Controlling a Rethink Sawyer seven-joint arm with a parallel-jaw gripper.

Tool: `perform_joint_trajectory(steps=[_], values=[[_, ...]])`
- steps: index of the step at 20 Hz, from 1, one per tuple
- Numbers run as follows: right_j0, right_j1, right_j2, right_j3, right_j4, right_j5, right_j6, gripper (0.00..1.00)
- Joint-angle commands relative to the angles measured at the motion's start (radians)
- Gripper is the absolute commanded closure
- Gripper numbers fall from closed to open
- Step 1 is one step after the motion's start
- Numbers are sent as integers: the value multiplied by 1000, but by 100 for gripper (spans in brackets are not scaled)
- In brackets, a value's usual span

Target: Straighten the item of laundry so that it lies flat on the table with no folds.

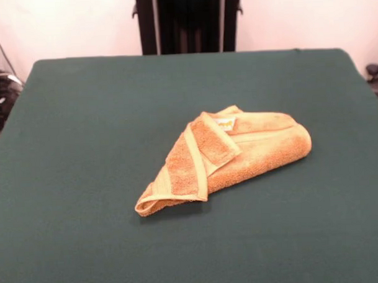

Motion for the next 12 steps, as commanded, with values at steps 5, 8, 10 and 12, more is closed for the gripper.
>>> perform_joint_trajectory(steps=[5, 8, 10, 12], values=[[-47, 255, 26, -117, -81, -113, 118, 0], [-67, 291, 37, -146, -88, -117, 98, 0], [-85, 322, 53, -171, -94, -120, 81, 0], [-99, 354, 60, -192, -97, -133, 83, 0]])
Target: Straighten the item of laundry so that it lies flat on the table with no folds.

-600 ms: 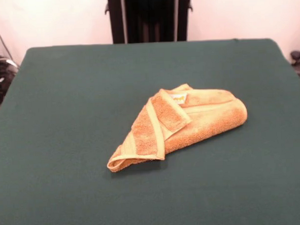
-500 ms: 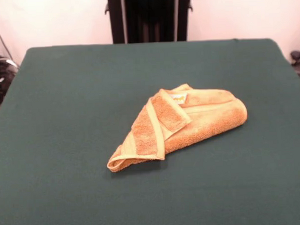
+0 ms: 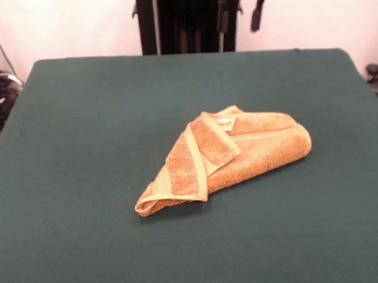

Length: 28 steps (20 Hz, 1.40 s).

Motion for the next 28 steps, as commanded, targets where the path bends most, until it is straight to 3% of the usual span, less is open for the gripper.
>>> perform_joint_trajectory(steps=[1, 7, 28], values=[[-37, 164, 64, -107, -38, -69, 82, 0], [-32, 242, 51, -170, -57, -107, 99, 0], [-6, 418, 12, -489, -45, -38, 123, 0]])
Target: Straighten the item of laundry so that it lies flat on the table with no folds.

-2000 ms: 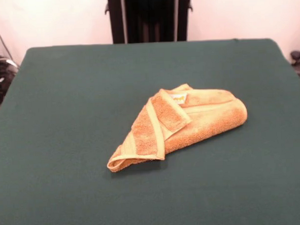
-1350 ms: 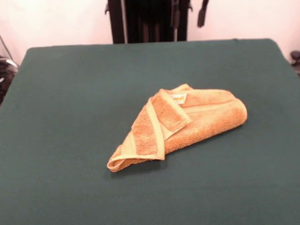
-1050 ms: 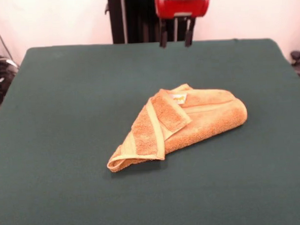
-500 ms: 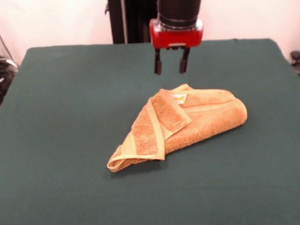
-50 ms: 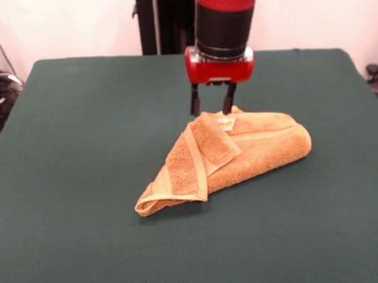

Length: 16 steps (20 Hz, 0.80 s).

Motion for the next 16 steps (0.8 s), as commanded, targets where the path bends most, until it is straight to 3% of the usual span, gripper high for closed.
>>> perform_joint_trajectory(steps=[1, 10, 16], values=[[36, 86, 17, -181, -8, 14, 119, 0], [30, 163, 15, -313, -24, 53, 77, 0], [72, 271, -40, -442, -30, 71, 108, 0]])
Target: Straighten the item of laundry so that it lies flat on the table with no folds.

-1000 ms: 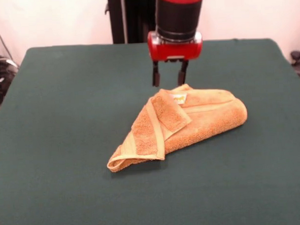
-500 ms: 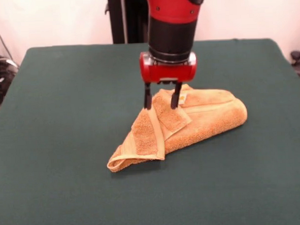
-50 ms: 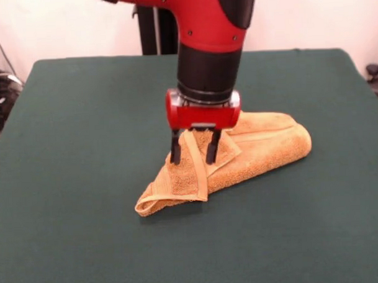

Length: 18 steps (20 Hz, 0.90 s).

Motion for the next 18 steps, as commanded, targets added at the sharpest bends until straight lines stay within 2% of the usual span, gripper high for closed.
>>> perform_joint_trajectory(steps=[1, 5, 8, 14, 18], values=[[81, 148, -21, -189, -35, 63, 118, 0], [108, 222, -39, -255, -20, 57, 135, 0], [153, 282, -102, -313, -9, 49, 190, 0], [235, 372, -235, -438, 38, 184, 282, 0], [270, 415, -300, -486, 50, 225, 313, 0]])
